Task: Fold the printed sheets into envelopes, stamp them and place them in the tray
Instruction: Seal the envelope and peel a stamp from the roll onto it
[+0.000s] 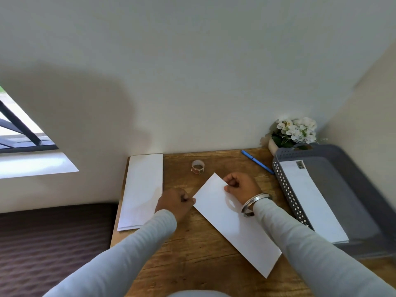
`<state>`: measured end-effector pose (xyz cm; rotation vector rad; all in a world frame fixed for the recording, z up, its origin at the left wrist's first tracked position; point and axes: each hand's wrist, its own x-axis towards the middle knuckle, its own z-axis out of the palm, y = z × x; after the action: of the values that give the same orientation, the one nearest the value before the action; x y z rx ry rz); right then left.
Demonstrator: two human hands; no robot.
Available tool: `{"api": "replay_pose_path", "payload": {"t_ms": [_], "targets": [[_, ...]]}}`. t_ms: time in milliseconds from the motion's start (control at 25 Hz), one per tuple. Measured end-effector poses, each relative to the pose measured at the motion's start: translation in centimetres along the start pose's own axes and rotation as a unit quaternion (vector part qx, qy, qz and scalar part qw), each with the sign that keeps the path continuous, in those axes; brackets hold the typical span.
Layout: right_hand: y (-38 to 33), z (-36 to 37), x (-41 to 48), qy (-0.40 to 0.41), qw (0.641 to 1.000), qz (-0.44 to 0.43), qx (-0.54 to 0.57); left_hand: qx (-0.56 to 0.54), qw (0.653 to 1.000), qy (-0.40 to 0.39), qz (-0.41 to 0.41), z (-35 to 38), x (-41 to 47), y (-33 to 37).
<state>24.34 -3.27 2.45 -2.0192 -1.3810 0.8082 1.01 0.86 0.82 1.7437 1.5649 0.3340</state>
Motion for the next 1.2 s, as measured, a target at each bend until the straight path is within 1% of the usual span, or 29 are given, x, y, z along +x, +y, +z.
{"api": "replay_pose_path", "payload": {"t_ms": [160, 240, 320, 400, 440, 520, 600, 680, 760, 840, 960, 1040, 1080, 1200], "targets": [[1.1, 1.1, -0.1, -0.027, 0.997, 0.008, -0.076, 0.077, 0.996, -0.033, 0.013, 0.6, -0.1, -0.5], [1.3, 1.3, -0.1, -0.039, 0.993, 0.011, -0.111, 0.096, 0.995, -0.036, 0.018, 0.7, -0.2, -0.7], [1.0, 1.5, -0.1, -0.043, 0.988, 0.008, -0.151, 0.100, 0.994, -0.022, 0.030, 1.0, -0.6, -0.8], [0.7, 1.9, -0.2, -0.038, 0.976, -0.021, -0.213, 0.105, 0.992, 0.006, 0.069, 1.3, -0.9, -1.0], [0.6, 2.2, -0.3, -0.036, 0.967, -0.045, -0.248, 0.119, 0.988, 0.006, 0.103, 1.4, -0.9, -1.2], [0.3, 2.9, -0.4, -0.043, 0.945, -0.090, -0.312, 0.177, 0.968, -0.015, 0.178, 1.8, -0.9, -1.5], [0.0, 3.2, -0.6, -0.053, 0.924, -0.122, -0.360, 0.253, 0.936, -0.026, 0.244, 1.7, -0.8, -1.9], [-0.6, 3.7, -0.9, -0.070, 0.905, -0.152, -0.390, 0.301, 0.908, -0.036, 0.288, 1.4, -1.0, -2.3], [-1.2, 4.7, -1.6, -0.103, 0.889, -0.193, -0.402, 0.337, 0.891, -0.033, 0.303, 1.3, -1.1, -2.8], [-1.5, 5.8, -2.5, -0.129, 0.885, -0.218, -0.390, 0.350, 0.886, -0.039, 0.301, 1.6, -1.4, -2.8], [-1.4, 6.3, -3.1, -0.126, 0.896, -0.218, -0.367, 0.363, 0.887, -0.040, 0.281, 2.0, -2.5, -3.3], [-1.0, 6.2, -3.2, -0.122, 0.902, -0.215, -0.355, 0.360, 0.882, -0.023, 0.304, 1.8, -3.7, -4.0], [-0.9, 6.1, -3.2, -0.118, 0.904, -0.215, -0.351, 0.368, 0.879, -0.032, 0.301, 1.8, -4.2, -4.6], [-1.3, 6.4, -3.4, -0.123, 0.901, -0.212, -0.357, 0.367, 0.879, -0.017, 0.304, 2.2, -4.9, -5.4]]}}
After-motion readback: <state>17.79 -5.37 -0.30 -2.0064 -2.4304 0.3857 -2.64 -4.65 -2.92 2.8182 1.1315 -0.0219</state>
